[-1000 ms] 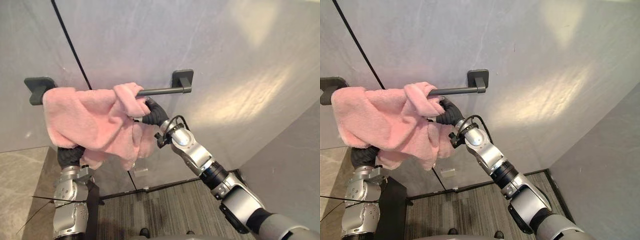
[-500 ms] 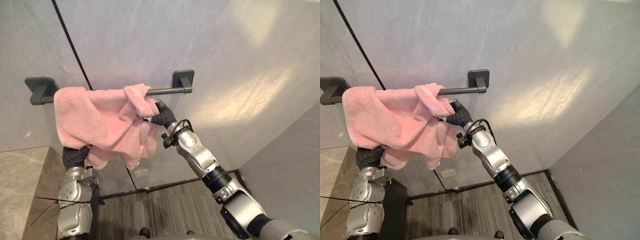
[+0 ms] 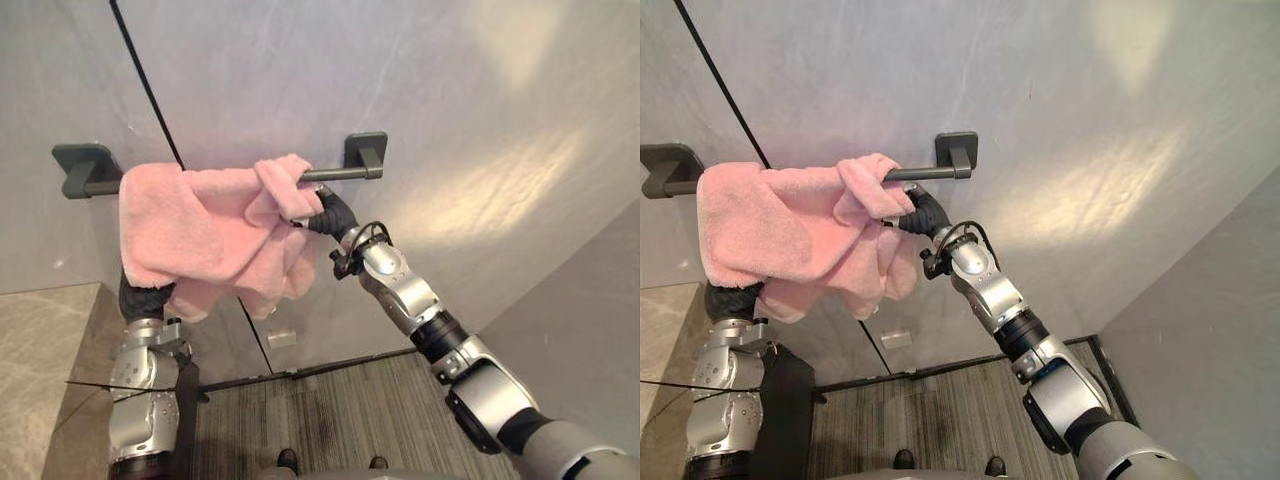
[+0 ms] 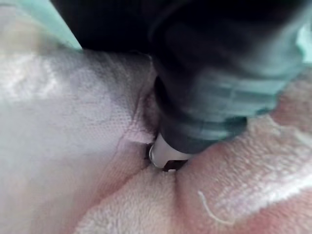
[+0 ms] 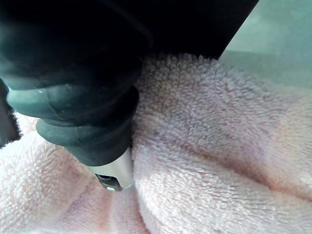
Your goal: Organize washtable
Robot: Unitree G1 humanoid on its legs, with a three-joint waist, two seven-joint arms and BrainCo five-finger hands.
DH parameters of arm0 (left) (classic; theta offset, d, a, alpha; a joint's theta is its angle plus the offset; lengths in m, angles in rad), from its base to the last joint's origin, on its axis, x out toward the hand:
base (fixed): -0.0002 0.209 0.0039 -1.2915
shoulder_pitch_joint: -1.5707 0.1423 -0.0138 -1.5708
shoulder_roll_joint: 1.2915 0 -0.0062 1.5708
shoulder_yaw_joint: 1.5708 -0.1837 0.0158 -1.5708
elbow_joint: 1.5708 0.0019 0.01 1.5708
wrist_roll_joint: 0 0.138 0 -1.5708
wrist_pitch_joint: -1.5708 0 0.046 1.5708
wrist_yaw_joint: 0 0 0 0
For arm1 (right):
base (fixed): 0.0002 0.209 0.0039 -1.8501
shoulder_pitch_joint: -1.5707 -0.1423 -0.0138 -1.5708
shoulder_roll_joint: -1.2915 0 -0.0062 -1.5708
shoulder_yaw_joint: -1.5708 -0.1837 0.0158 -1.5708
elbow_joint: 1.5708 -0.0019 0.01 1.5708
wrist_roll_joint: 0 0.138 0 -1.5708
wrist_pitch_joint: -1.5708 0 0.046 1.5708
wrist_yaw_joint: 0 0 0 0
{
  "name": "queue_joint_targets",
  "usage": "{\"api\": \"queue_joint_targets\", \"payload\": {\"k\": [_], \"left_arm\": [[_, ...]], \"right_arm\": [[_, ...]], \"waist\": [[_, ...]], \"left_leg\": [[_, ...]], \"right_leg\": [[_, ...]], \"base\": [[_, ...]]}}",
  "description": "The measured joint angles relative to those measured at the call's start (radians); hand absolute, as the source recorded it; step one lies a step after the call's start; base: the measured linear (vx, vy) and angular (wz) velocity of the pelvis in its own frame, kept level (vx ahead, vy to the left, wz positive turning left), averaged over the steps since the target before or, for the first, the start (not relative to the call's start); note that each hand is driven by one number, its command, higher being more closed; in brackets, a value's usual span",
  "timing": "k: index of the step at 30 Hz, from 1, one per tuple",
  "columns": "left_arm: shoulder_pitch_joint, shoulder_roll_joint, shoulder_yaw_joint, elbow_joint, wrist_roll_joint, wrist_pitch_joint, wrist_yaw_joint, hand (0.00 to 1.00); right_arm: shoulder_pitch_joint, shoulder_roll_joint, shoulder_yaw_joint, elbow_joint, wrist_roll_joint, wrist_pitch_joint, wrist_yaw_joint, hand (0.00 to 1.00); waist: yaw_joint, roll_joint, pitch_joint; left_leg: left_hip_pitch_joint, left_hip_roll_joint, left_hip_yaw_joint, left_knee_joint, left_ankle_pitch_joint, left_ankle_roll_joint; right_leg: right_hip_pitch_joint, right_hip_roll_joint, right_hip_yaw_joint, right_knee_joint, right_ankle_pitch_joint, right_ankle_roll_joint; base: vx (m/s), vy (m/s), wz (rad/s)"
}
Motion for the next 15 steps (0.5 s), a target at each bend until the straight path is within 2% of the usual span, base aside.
{"api": "queue_joint_targets", "payload": {"k": [7, 15], "left_arm": [[-0.023, 0.090, 0.000, -0.002, -0.001, -0.004, -0.020, 1.00], [-0.041, 0.126, 0.000, 0.003, -0.012, -0.005, -0.020, 1.00]], "right_arm": [[-0.074, -0.025, 0.001, 0.052, 0.068, 0.000, 0.017, 1.00], [-0.081, -0.038, 0.013, 0.057, 0.122, 0.000, 0.025, 1.00]], "waist": [[0.001, 0.002, 0.002], [0.003, 0.002, 0.003]], "left_leg": [[-0.019, 0.018, -0.004, 0.000, 0.006, -0.010], [-0.018, 0.020, -0.004, 0.000, 0.007, -0.010]], "right_leg": [[-0.013, 0.018, -0.003, -0.014, 0.001, 0.000], [-0.015, 0.021, -0.001, -0.015, 0.016, -0.010]], "base": [[-0.04, -0.024, 0.00], [0.00, 0.000, 0.00]]}}
